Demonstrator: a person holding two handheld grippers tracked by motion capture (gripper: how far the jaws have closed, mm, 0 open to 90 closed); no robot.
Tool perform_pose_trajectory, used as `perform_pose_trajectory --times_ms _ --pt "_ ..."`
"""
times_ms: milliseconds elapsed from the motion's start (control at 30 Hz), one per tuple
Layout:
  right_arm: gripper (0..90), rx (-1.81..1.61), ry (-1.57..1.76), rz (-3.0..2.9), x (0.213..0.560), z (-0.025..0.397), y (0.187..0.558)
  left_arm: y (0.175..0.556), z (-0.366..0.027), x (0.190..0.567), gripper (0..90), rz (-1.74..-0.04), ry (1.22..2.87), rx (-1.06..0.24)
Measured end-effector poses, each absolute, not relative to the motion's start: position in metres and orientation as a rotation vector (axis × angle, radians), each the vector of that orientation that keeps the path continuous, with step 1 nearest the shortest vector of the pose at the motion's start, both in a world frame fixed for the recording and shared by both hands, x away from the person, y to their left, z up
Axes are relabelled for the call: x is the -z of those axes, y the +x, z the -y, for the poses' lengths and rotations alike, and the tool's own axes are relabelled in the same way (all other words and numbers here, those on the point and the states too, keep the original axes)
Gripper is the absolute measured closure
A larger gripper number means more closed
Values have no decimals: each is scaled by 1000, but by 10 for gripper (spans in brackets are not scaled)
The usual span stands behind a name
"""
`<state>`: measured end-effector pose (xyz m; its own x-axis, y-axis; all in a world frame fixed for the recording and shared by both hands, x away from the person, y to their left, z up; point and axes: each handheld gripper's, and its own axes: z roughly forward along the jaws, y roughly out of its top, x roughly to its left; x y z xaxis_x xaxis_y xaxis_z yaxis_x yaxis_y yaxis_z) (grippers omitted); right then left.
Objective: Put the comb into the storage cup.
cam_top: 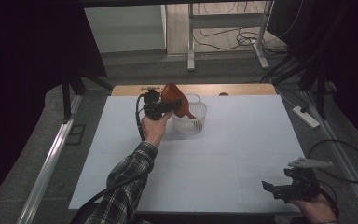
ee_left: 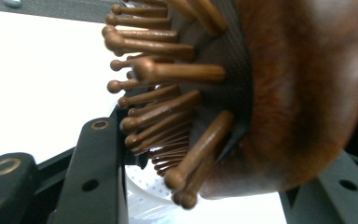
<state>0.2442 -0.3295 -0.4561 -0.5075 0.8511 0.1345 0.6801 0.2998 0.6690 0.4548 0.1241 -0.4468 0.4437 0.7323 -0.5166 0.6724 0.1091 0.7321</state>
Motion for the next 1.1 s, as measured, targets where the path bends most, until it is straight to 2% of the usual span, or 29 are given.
perform_pose_trajectory --times_ms 667,1100 --pt "0 -983 1395 -2335 457 328 245 452 -134 462 427 -1307 1549 -60" --pt "0 -975 1392 -2333 457 328 245 454 -134 463 357 -1297 1606 -94"
